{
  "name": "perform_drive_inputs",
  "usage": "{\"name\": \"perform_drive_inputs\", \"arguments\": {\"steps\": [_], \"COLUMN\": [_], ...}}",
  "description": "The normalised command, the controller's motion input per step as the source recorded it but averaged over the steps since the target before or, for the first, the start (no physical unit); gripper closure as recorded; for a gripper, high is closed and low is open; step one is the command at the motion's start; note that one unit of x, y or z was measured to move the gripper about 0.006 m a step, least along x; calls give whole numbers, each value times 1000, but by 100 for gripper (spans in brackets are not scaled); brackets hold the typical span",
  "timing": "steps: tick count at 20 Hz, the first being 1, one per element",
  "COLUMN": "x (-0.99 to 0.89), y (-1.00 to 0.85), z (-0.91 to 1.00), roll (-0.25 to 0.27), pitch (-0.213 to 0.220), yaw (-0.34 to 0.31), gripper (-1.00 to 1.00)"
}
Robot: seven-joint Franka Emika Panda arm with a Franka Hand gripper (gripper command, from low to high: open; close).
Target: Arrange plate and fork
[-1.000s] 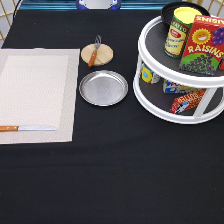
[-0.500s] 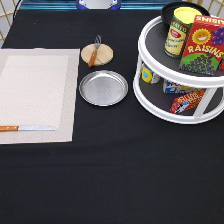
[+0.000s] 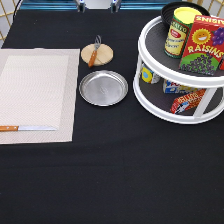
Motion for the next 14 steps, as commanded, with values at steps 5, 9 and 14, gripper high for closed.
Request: {"name": "perform_drive_inputs", "arguments": {"steps": [5,9,14], "x": [781,668,579], "y": [-126,-81,-85], "z": [-175,-332,-434], "roll": [76,96,110], "pitch": [78,40,1], "yaw": [76,107,76], "gripper": [-100,-100,-100]}}
